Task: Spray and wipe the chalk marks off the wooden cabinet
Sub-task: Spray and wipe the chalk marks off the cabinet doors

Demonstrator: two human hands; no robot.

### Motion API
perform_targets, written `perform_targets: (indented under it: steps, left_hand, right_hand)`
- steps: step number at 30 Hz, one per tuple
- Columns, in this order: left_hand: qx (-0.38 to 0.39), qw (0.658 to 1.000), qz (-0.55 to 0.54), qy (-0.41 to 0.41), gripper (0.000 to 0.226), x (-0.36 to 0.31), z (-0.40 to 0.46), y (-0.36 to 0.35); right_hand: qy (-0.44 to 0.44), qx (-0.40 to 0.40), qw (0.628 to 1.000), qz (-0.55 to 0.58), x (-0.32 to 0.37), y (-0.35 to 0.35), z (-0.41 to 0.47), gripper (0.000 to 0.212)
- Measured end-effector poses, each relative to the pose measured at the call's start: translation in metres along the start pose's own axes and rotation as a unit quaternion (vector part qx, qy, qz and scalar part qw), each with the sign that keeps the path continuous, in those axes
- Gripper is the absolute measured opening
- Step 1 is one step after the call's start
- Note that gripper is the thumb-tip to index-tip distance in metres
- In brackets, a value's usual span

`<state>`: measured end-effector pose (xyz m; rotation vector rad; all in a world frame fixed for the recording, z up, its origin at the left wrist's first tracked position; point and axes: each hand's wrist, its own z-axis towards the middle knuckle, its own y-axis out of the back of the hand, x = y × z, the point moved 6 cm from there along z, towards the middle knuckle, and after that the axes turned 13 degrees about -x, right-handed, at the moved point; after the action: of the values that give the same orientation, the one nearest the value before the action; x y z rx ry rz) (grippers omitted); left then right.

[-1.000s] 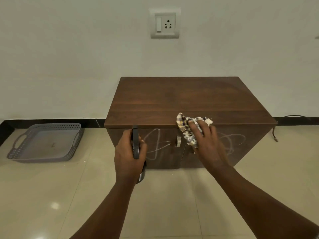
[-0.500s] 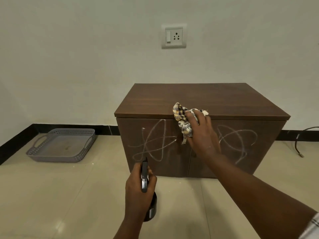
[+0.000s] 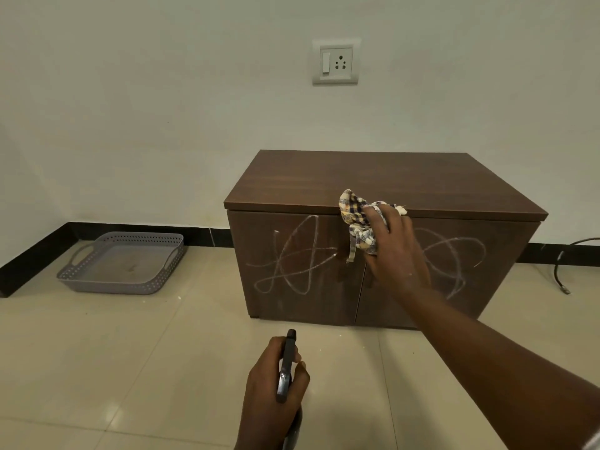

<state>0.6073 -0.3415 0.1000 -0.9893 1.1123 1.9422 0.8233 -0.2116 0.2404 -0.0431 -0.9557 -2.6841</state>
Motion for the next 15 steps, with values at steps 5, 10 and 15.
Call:
perform_targets:
  steps: [5, 10, 15]
  left_hand:
    - [0.031, 0.999, 0.002, -0.008, 0.018, -0.001, -0.002, -0.016]
    - [0.051, 0.999, -0.013, -0.011, 0.017, 0.0, -0.01, -0.023]
    - [0.04, 0.999, 0.015, 0.024, 0.02, 0.018, -0.02, -0.02]
  right_hand:
    - [-0.011, -0.001, 1.0, -0.007, -0.011, 0.009, 0.003, 0.071]
    - [-0.016, 0.025, 0.999, -0.031, -0.026, 0.008, -0.007, 0.076]
    - [0.038, 0.039, 0.998, -0.036, -0.016, 0.004, -0.019, 0.079]
